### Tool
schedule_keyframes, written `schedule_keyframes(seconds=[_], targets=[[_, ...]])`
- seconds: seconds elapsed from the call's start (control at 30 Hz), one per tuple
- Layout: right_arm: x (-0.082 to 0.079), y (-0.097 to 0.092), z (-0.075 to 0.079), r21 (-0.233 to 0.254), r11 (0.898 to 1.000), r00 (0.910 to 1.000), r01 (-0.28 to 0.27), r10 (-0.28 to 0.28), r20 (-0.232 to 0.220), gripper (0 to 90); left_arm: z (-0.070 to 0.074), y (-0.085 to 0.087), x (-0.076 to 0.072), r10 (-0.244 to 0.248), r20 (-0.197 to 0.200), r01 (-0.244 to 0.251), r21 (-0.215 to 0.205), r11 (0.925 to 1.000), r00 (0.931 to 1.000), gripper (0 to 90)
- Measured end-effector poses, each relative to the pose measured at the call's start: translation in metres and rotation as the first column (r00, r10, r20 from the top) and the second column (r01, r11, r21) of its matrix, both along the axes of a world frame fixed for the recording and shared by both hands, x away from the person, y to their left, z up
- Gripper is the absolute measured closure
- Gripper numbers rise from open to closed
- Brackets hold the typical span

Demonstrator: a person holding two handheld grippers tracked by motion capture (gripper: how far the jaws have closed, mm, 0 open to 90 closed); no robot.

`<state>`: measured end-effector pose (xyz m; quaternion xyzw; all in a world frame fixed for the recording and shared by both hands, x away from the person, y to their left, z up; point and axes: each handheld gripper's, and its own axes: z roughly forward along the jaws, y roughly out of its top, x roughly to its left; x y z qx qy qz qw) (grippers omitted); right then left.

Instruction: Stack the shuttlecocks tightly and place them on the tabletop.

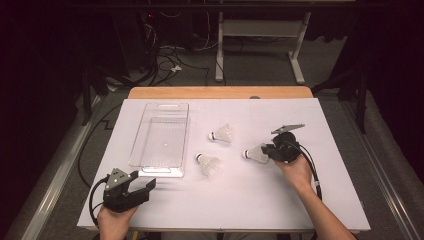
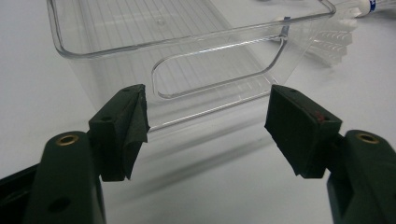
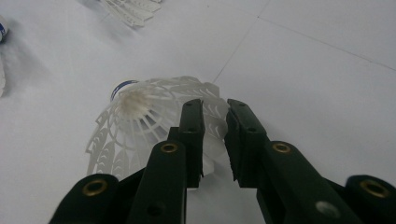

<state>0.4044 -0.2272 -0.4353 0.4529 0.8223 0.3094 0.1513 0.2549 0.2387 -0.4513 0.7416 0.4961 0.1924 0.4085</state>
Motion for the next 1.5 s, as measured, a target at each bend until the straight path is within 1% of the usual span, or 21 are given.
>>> schedule_keyframes(seconds=[0.3, 0.43, 0.53, 0.67, 0.93, 1.1, 1.33, 1.5], targets=[[0.003, 0.0, -0.005, -0.007, 1.0, 0.9998, 0.014, -0.014, -0.016, 71.3, 0.0, 0.0, 0.0, 0.0, 0.0, 0.0, -0.001, 1.0, 1.0, 30.8], [0.004, -0.001, -0.007, -0.008, 1.0, 0.9995, 0.021, -0.021, -0.021, 70.5, 0.0, 0.0, 0.0, -0.001, -0.001, 0.001, -0.001, 1.0, 1.0, 30.8], [0.004, -0.001, -0.008, -0.008, 1.0, 0.9993, 0.027, -0.027, -0.025, 67.5, 0.0, 0.0, 0.0, -0.002, -0.001, 0.002, 0.0, 1.0, 1.0, 30.8], [0.004, -0.005, -0.009, 0.005, 0.999, 0.9989, 0.039, -0.039, -0.026, 67.4, 0.0, 0.0, 0.0, 0.0, 0.0, 0.0, 0.0, 1.0, 1.0, 30.8], [0.004, -0.01, -0.013, 0.009, 0.999, 0.9978, 0.051, -0.051, -0.042, 67.0, 0.0, 0.0, 0.0, -0.002, -0.001, 0.002, -0.001, 1.0, 1.0, 30.8], [0.004, -0.011, -0.012, 0.021, 0.998, 0.9981, 0.051, -0.05, -0.036, 66.7, 0.0, 0.0, 0.0, -0.001, -0.001, 0.001, 0.0, 1.0, 1.0, 30.8], [0.003, -0.013, -0.011, 0.024, 0.998, 0.9982, 0.05, -0.049, -0.034, 66.1, 0.0, 0.0, 0.0, -0.002, 0.0, 0.002, 0.001, 1.0, 1.0, 30.9], [0.002, -0.015, -0.011, 0.032, 0.998, 0.9982, 0.051, -0.05, -0.031, 64.2, 0.0, 0.0, 0.0, -0.002, -0.001, 0.002, 0.0, 1.0, 1.0, 30.8]])
